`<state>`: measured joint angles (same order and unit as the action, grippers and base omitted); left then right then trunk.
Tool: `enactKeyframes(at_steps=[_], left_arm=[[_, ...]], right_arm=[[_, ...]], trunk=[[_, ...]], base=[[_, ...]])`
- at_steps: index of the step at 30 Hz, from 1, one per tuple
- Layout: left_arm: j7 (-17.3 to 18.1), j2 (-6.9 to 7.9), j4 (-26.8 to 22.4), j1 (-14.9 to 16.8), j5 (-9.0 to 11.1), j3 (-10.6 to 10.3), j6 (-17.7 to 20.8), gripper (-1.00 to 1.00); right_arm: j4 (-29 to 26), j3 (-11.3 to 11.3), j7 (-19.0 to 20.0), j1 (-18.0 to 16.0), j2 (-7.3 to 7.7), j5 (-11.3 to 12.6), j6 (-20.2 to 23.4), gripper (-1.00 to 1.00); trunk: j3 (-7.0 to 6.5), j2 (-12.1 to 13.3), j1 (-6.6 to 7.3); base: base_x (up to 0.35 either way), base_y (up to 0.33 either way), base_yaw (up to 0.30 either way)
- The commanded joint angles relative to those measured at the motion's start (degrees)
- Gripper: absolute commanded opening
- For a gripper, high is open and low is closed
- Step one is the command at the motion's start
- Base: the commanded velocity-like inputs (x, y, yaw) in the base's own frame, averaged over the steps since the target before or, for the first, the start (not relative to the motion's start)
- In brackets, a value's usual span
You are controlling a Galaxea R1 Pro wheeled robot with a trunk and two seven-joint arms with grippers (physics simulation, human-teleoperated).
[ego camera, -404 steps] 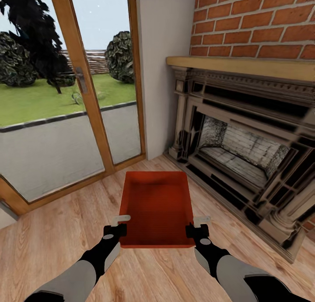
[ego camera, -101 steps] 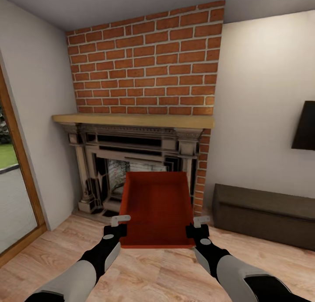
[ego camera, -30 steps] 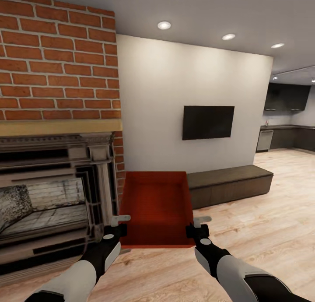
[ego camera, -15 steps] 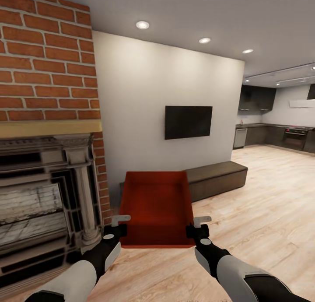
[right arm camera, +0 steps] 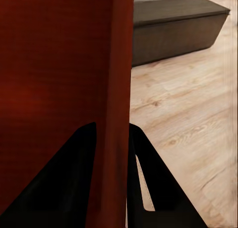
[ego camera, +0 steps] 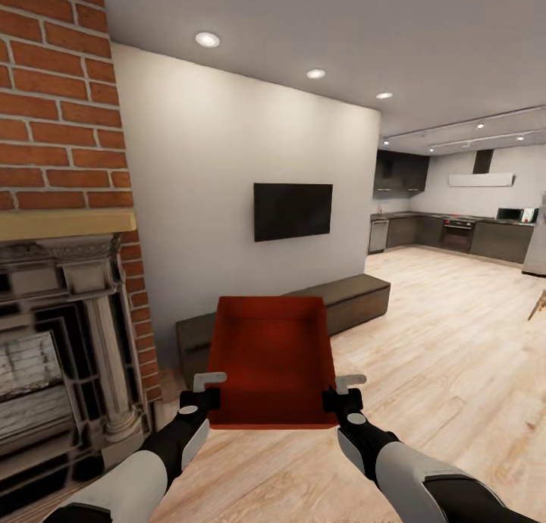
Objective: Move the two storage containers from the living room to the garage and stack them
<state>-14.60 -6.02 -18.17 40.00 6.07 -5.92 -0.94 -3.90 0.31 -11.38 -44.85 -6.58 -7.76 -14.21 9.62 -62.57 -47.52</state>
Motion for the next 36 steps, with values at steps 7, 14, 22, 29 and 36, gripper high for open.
enactKeyframes(at_steps=[7,14,22,29,36], left_arm=[[-1.1,0.05,-0.2,0.1,-0.5,0.9,-2.3,-1.00],[-1.0,0.08,-0.1,0.1,-0.5,1.0,-2.3,-1.00],[-1.0,0.13,0.1,0.1,-0.5,1.0,-2.3,-1.00],[-1.0,0.08,0.2,0.1,-0.5,1.0,-2.3,-1.00],[-1.0,0.13,0.3,0.1,-0.5,1.0,-2.3,-1.00]], right_arm=[[0.2,-2.0,-0.5,0.0,0.02,0.0,-0.2,-1.00],[0.2,-2.0,-0.5,0.0,0.07,0.0,-0.1,-1.00],[0.2,-2.0,-0.6,0.0,0.00,0.0,-0.1,-1.00],[0.2,-2.0,-0.6,-0.1,-0.01,0.0,-0.1,-1.00],[0.2,-2.0,-0.6,-0.1,-0.01,0.1,-0.1,-1.00]], trunk=[[0.08,-0.1,0.00],[0.08,-0.1,0.00],[0.08,-0.1,0.00],[0.08,-0.1,0.00],[0.08,-0.1,0.00]], base=[[0.000,0.000,-0.282],[0.000,0.000,-0.282],[0.000,0.000,-0.279],[0.000,0.000,-0.240],[0.000,0.000,-0.220]])
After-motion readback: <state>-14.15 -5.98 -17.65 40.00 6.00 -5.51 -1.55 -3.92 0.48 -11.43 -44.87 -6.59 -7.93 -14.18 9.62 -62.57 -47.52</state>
